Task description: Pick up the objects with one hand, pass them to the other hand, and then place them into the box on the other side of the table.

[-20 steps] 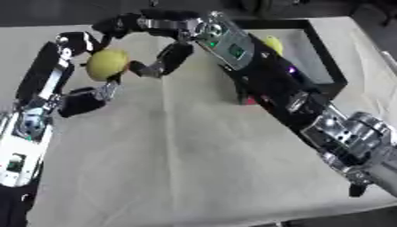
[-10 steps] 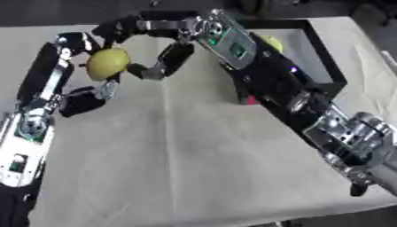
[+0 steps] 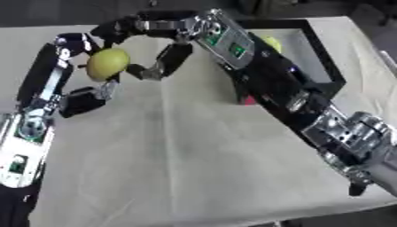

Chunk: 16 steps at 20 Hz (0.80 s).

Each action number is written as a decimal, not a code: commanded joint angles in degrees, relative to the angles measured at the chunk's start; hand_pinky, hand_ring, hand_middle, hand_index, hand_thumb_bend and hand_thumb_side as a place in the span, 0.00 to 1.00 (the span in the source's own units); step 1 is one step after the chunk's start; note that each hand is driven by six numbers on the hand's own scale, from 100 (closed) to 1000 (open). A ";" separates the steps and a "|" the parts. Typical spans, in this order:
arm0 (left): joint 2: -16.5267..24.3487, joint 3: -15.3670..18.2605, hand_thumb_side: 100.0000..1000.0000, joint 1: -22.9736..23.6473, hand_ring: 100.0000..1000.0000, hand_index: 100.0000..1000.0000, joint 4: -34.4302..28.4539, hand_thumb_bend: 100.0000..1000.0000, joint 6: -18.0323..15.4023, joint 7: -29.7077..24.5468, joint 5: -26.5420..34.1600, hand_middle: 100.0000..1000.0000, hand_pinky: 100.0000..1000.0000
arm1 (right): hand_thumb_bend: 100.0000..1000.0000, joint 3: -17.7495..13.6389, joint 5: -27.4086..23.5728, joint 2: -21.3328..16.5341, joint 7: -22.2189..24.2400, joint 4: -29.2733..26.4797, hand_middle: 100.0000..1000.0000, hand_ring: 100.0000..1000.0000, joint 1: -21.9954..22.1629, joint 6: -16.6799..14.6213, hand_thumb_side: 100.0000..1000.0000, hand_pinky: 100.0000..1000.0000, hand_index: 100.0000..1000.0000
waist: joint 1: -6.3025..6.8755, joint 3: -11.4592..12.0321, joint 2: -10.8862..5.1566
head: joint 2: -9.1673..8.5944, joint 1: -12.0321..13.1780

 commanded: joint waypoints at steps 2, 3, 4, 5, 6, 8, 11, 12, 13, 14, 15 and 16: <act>-0.48 0.12 0.00 -1.46 0.46 0.47 -0.41 0.00 -0.62 0.28 0.76 0.42 0.65 | 0.00 -0.10 1.18 0.08 10.56 0.58 0.68 1.00 -1.21 -11.78 0.06 0.91 1.00 | 0.18 0.02 -1.00 | -0.03 -0.14; -0.62 0.07 0.00 -1.51 0.46 0.48 -0.31 0.00 -0.73 0.20 0.79 0.42 0.65 | 0.00 -0.11 1.27 0.26 10.13 0.82 0.66 1.00 -1.24 -11.79 0.04 0.91 0.99 | 0.17 0.02 -0.99 | -0.04 -0.13; -0.78 0.04 0.00 -1.54 0.46 0.48 -0.25 0.00 -0.85 0.10 0.83 0.42 0.65 | 0.00 -0.10 1.35 0.46 9.59 1.03 0.64 1.00 -1.29 -11.71 0.03 0.91 0.98 | 0.17 0.03 -0.99 | -0.03 -0.15; -0.94 0.05 0.00 -1.54 0.46 0.48 -0.24 0.00 -0.94 0.08 0.92 0.42 0.65 | 0.00 -0.08 1.45 0.63 8.93 1.24 0.60 1.00 -1.34 -11.51 0.02 0.90 0.95 | 0.16 0.05 -0.99 | -0.01 -0.19; -1.04 0.07 0.00 -1.53 0.46 0.48 -0.28 0.00 -1.00 0.12 1.04 0.42 0.65 | 0.00 -0.06 1.52 0.76 8.10 1.47 0.53 1.00 -1.38 -11.16 0.01 0.89 0.89 | 0.14 0.06 -1.00 | 0.03 -0.23; -1.14 0.08 0.00 -1.46 0.46 0.48 -0.31 0.00 -1.00 0.25 1.15 0.42 0.65 | 0.00 -0.24 1.48 0.95 5.47 2.00 0.42 1.00 -1.35 -9.72 0.00 0.87 0.84 | 0.14 0.08 -1.01 | 0.05 -0.24; -1.35 0.07 0.00 -1.28 0.46 0.48 -0.25 0.00 -0.73 0.25 1.37 0.42 0.65 | 0.00 -0.19 0.09 1.30 0.83 2.36 0.32 1.00 -1.18 -6.52 0.05 0.84 0.75 | 0.11 0.11 -0.98 | 0.00 -0.21; -1.44 0.09 0.00 -1.23 0.46 0.48 -0.27 0.00 -0.56 0.28 1.51 0.42 0.65 | 0.00 -0.07 -0.75 1.37 -0.41 2.24 0.31 1.00 -1.19 -5.38 0.06 0.83 0.73 | 0.10 0.11 -0.96 | -0.04 -0.21; -1.53 0.11 0.00 -1.19 0.46 0.48 -0.33 0.00 -0.37 0.36 1.67 0.42 0.65 | 0.00 0.10 -1.56 1.41 -1.37 1.99 0.31 1.00 -1.23 -4.30 0.07 0.83 0.72 | 0.10 0.11 -0.95 | -0.07 -0.22; -1.65 0.18 0.00 -1.13 0.46 0.48 -0.39 0.00 -0.13 0.51 1.88 0.42 0.65 | 0.00 0.23 -2.33 1.44 -2.11 1.75 0.32 1.00 -1.27 -3.20 0.07 0.83 0.70 | 0.09 0.11 -0.93 | -0.12 -0.22; -1.78 0.21 0.00 -1.07 0.46 0.48 -0.44 0.00 0.18 0.67 2.17 0.42 0.65 | 0.00 0.35 -3.08 1.47 -2.75 1.52 0.32 1.00 -1.33 -2.07 0.07 0.82 0.70 | 0.09 0.11 -0.92 | -0.15 -0.23; -1.91 0.24 0.00 -0.99 0.46 0.48 -0.48 0.00 0.54 0.81 2.50 0.42 0.66 | 0.00 0.31 -3.86 1.53 -3.62 1.40 0.32 1.00 -1.35 -0.91 0.08 0.81 0.69 | 0.09 0.10 -0.90 | -0.17 -0.25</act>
